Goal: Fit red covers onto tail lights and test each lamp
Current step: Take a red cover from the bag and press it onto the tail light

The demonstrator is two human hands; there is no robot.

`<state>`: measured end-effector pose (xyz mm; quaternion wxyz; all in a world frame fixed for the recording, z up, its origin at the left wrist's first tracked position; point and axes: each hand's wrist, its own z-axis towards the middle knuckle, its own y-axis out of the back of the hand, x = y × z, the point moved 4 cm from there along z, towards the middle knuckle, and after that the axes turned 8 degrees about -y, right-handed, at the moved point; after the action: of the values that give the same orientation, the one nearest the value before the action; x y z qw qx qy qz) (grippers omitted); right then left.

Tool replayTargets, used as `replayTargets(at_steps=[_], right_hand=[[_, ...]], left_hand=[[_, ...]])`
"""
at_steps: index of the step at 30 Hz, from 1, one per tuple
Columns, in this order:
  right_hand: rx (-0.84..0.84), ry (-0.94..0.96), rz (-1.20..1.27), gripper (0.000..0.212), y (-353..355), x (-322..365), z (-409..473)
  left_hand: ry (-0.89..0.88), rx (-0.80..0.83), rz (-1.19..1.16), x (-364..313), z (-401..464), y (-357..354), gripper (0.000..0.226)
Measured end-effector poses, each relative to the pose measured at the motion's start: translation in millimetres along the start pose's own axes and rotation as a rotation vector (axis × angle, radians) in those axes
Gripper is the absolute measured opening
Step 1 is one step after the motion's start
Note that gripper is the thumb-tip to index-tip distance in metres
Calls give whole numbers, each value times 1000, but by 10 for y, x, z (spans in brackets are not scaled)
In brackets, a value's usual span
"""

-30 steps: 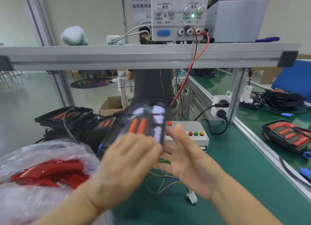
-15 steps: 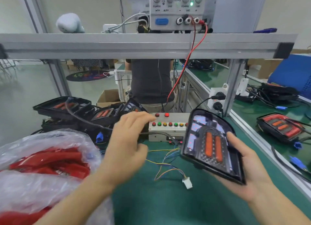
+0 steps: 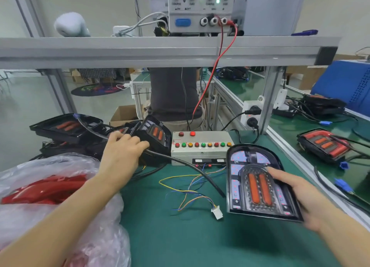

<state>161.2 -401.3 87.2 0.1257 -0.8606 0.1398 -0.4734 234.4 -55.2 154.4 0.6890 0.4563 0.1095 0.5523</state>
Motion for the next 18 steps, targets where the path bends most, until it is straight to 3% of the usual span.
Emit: replayTargets(at_steps=[3,5,9,14,16,18], right_hand=[[-121,-56,-70,33,97,-67,156],[-166,-87,-98,31,140,-116,238],[-177,-116,-136,31,164,-145,317],[-146,-48,-370,29,31,-135,300],[-166,40,-478,27,-5,-129,292],[-172,98,-563,25,-60,-154,270]], left_hand=[[-106,-230,-36,-161,6,211,32],[-170,-284,-106,-274,14,289,32],[-200,-113,-220,-231,-84,102,34],[-347,475,-203,-226,-369,-234,40],[-303,386,-279,-118,-423,-102,36],[-144,226,-366,94,-464,90,33]])
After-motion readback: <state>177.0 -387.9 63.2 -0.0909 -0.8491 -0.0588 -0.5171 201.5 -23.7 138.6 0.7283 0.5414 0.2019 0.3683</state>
